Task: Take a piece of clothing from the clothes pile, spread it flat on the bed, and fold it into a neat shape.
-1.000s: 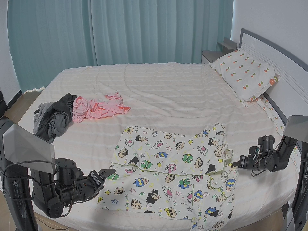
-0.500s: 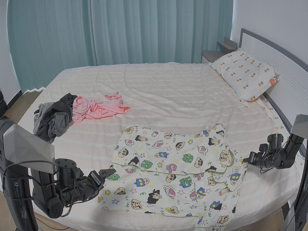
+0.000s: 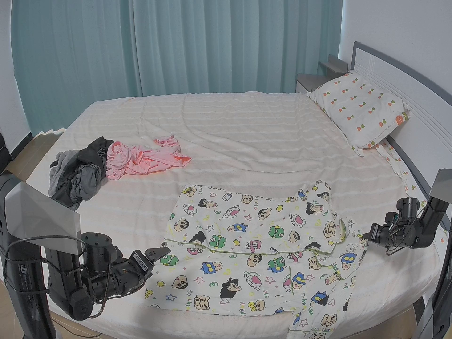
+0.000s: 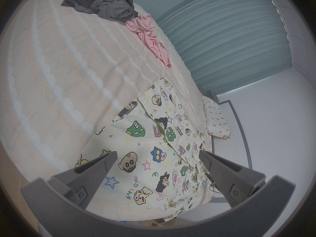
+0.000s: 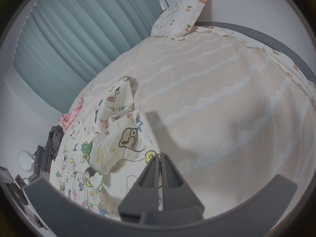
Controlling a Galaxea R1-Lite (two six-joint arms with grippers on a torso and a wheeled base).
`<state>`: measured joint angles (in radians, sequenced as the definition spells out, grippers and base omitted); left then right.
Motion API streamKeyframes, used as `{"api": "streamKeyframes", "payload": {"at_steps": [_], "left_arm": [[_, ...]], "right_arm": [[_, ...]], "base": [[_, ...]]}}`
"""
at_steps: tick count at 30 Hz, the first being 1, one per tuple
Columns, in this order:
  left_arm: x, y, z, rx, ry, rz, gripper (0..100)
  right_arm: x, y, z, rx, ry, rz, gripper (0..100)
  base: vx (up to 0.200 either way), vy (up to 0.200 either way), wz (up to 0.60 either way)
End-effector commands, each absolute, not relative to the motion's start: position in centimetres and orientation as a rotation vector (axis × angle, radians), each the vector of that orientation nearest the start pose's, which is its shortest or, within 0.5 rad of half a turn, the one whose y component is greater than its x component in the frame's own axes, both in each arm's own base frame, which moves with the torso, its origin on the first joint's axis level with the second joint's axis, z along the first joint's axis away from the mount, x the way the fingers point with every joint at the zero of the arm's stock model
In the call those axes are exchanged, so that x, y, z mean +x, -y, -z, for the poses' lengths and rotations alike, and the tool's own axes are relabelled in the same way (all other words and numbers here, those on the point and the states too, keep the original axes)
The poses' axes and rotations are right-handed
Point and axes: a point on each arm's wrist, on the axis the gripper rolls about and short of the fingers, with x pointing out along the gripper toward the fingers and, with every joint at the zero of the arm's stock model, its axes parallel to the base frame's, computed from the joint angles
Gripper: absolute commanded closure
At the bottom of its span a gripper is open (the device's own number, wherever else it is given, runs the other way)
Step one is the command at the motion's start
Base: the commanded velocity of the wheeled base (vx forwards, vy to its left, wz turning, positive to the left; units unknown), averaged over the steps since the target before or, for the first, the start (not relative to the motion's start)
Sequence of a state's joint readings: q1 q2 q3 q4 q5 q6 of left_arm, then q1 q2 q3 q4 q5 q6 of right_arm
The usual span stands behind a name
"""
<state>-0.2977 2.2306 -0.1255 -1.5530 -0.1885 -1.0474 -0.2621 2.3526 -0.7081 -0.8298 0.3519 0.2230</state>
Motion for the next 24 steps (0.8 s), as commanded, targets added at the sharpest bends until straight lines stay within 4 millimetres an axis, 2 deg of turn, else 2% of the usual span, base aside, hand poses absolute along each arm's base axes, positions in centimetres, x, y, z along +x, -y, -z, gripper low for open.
{"api": "streamKeyframes", "payload": {"at_steps": [1, 7, 14, 19, 20, 24], "left_arm": [[23.5, 7.7, 0.5, -0.97, -0.74, 0.143, 0], [23.5, 7.7, 0.4, -0.971, -0.739, 0.144, 0], [23.5, 7.7, 0.4, -0.971, -0.737, 0.144, 0], [23.6, 7.7, 0.4, -0.969, -0.736, 0.139, 0], [23.6, 7.7, 0.4, -0.97, -0.734, 0.14, 0], [23.5, 7.6, 0.5, -0.969, -0.737, 0.138, 0]], "right_arm": [[33.2, 8.4, 4.2, 0.461, -0.791, 0.012, 100], [32.9, 8.8, 4.2, 0.454, -0.793, 0.053, 100], [31.6, 9.0, 4.8, 0.427, -0.836, 0.067, 100], [31.5, 9.1, 4.9, 0.395, -0.84, 0.096, 100], [31.5, 9.1, 4.9, 0.394, -0.84, 0.099, 0], [31.3, 9.0, 4.3, 0.387, -0.825, 0.097, 0]], "base": [[0.0, 0.0, 0.0], [0.0, 0.0, 0.0], [0.0, 0.0, 0.0], [0.0, 0.0, 0.0], [0.0, 0.0, 0.0], [0.0, 0.0, 0.0]]}}
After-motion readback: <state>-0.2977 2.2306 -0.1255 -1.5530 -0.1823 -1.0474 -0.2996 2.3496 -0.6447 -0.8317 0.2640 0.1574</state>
